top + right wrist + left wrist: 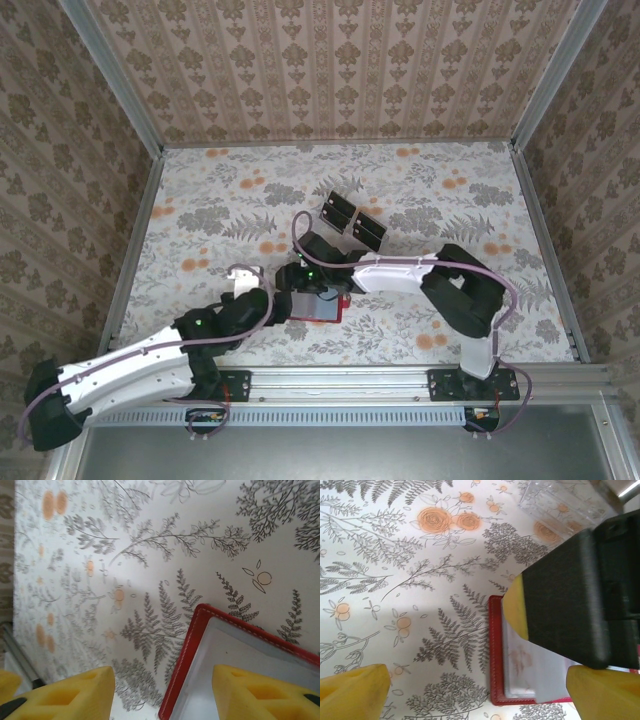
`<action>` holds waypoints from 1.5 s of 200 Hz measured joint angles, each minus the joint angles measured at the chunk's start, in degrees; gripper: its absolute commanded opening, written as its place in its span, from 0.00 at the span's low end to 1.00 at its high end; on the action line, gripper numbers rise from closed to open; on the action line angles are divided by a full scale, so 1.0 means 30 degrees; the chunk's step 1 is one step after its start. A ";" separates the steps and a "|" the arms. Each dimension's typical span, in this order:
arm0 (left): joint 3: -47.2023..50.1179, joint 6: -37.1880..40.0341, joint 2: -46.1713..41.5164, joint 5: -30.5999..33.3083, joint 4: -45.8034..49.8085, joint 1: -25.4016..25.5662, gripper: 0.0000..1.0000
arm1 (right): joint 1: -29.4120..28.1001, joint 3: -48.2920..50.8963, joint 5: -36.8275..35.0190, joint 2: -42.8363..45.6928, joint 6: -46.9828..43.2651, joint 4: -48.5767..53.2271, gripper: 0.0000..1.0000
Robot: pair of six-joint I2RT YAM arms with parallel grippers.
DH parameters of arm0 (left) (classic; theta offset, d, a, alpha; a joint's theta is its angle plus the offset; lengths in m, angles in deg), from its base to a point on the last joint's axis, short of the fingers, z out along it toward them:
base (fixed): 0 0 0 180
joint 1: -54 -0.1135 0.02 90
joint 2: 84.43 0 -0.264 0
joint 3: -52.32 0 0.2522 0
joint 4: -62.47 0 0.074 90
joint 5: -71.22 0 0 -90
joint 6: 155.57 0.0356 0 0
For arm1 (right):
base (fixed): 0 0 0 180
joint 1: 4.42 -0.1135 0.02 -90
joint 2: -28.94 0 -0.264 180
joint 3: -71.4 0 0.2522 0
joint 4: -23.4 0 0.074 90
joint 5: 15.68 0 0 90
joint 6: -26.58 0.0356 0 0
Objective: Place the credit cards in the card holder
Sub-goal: Flip over the card slot on the card holder, then pick up the credit card from the storage box.
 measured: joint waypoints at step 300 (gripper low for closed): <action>-0.2441 0.2965 0.4269 -0.5027 -0.0867 -0.6419 1.00 | 0.4925 -0.3912 -0.8196 0.2448 -1.2284 1.2903 0.48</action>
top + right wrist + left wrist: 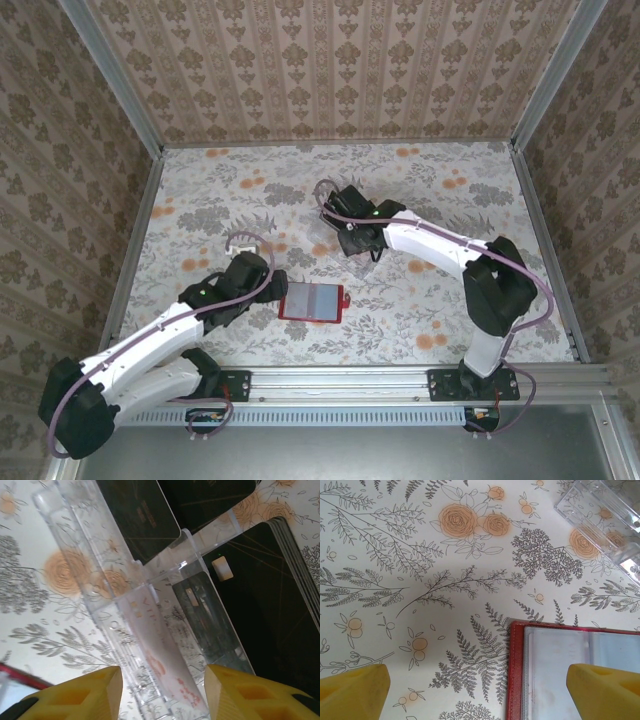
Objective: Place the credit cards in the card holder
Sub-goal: Pick up the credit card from the storage box.
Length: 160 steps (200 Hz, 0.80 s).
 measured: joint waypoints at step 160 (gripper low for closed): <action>0.0000 0.0160 0.0000 -0.0291 -0.0036 -0.0357 1.00 | 0.0000 -0.0729 0.0000 -0.1537 -0.1355 0.0546 0.21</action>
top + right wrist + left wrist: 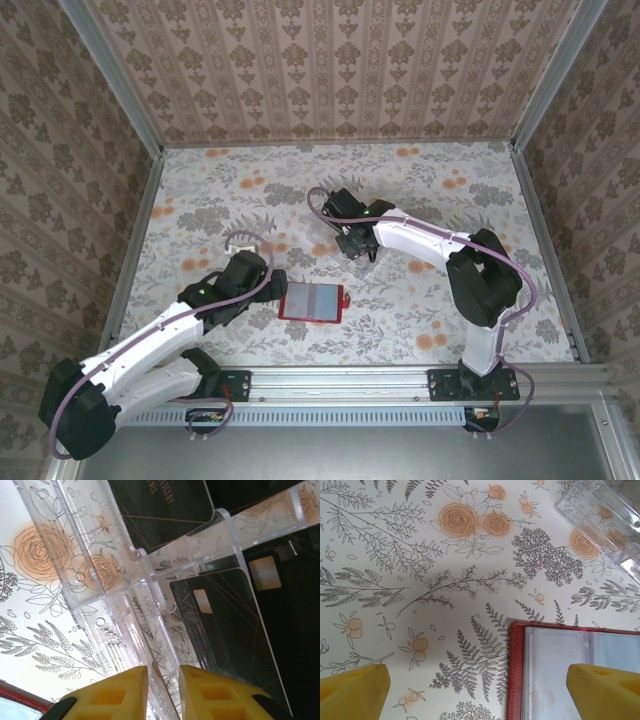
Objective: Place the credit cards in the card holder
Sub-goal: Pick up the credit card from the storage box.
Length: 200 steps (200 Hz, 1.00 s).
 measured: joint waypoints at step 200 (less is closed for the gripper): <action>0.0000 0.0284 -0.0058 -0.0284 -0.0168 -0.0022 1.00 | 0.0073 -0.1960 0.2288 0.0364 -0.1880 0.1107 0.00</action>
